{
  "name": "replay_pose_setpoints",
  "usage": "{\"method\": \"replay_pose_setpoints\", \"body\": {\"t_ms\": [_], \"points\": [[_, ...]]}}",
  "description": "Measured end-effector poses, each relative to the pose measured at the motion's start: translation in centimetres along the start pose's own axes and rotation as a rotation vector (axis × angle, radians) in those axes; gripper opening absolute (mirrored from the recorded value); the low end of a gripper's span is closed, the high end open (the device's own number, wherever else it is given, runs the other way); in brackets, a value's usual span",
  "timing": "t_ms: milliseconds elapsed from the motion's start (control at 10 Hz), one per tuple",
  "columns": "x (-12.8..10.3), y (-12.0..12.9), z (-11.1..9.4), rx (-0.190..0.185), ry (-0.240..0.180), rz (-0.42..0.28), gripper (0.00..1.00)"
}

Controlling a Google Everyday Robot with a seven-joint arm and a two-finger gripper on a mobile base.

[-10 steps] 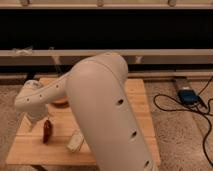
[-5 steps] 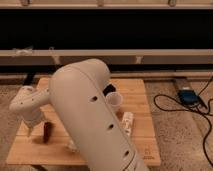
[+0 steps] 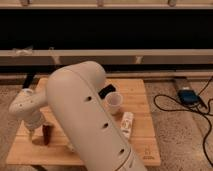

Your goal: Place the pepper in the ceramic bowl

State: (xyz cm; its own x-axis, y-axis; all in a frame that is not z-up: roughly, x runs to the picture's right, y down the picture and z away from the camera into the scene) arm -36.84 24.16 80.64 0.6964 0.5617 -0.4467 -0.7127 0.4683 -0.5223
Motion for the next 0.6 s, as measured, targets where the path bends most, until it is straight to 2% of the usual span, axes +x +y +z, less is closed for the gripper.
{"method": "replay_pose_setpoints", "body": {"t_ms": [300, 400, 600], "points": [[1.2, 0.1, 0.7, -0.006, 0.013, 0.016, 0.77], [1.5, 0.2, 0.8, -0.005, 0.013, 0.018, 0.7], [2.4, -0.2, 0.5, 0.006, 0.011, 0.033, 0.47]]}}
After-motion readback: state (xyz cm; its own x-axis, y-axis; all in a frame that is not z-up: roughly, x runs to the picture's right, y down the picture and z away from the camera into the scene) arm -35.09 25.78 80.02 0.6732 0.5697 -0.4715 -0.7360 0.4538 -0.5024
